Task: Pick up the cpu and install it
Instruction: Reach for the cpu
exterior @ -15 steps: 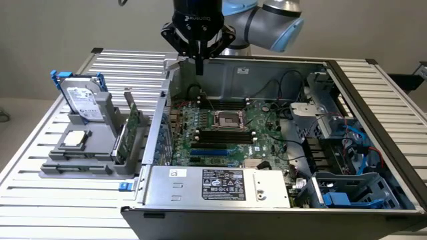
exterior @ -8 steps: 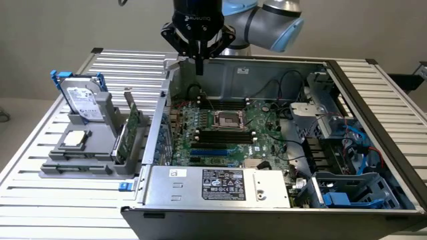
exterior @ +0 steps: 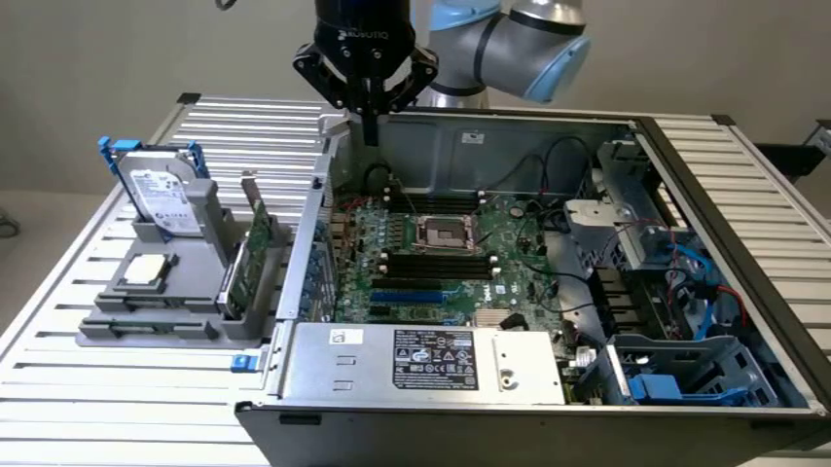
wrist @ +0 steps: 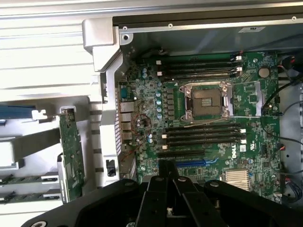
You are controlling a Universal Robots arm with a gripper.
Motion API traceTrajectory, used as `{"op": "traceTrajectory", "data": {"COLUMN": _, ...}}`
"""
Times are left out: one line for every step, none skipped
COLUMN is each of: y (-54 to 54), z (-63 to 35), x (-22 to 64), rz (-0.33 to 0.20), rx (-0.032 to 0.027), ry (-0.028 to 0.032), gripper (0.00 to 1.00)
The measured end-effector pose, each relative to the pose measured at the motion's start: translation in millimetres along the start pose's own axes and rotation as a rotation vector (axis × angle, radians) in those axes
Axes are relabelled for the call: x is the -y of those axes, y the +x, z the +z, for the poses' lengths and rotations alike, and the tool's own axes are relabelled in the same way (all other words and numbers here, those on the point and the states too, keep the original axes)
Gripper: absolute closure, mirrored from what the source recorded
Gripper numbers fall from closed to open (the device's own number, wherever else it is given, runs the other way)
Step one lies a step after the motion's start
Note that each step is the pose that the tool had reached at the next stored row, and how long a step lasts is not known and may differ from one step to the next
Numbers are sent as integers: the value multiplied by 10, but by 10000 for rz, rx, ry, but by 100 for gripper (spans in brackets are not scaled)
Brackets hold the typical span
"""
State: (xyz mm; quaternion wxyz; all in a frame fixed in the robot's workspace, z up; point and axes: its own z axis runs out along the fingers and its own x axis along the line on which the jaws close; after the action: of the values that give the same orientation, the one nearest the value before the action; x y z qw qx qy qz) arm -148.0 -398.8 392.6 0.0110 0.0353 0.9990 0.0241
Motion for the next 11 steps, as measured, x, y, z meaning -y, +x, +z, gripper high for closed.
{"op": "traceTrajectory", "data": {"y": 45, "z": -1, "x": 3, "rz": 1, "rx": 0, "ry": 1, "gripper": 89}}
{"op": "traceTrajectory", "data": {"y": 91, "z": -2, "x": 6, "rz": 1, "rx": 0, "ry": 0, "gripper": 89}}
{"op": "traceTrajectory", "data": {"y": 136, "z": -3, "x": 9, "rz": 0, "rx": 0, "ry": 1, "gripper": 89}}
{"op": "traceTrajectory", "data": {"y": 182, "z": -4, "x": 13, "rz": 0, "rx": 0, "ry": 1, "gripper": 89}}
{"op": "traceTrajectory", "data": {"y": 226, "z": -5, "x": 16, "rz": 1, "rx": -1, "ry": 1, "gripper": 89}}
{"op": "traceTrajectory", "data": {"y": 270, "z": -6, "x": 19, "rz": 0, "rx": -1, "ry": 0, "gripper": 89}}
{"op": "traceTrajectory", "data": {"y": 315, "z": -6, "x": 22, "rz": 0, "rx": 0, "ry": 0, "gripper": 89}}
{"op": "traceTrajectory", "data": {"y": 360, "z": -6, "x": 25, "rz": 1, "rx": -1, "ry": 1, "gripper": 89}}
{"op": "traceTrajectory", "data": {"y": 407, "z": -6, "x": 28, "rz": 1, "rx": 0, "ry": 0, "gripper": 89}}
{"op": "traceTrajectory", "data": {"y": 451, "z": -5, "x": 32, "rz": 0, "rx": 0, "ry": 0, "gripper": 89}}
{"op": "traceTrajectory", "data": {"y": 499, "z": -3, "x": 35, "rz": 0, "rx": -1, "ry": 0, "gripper": 89}}
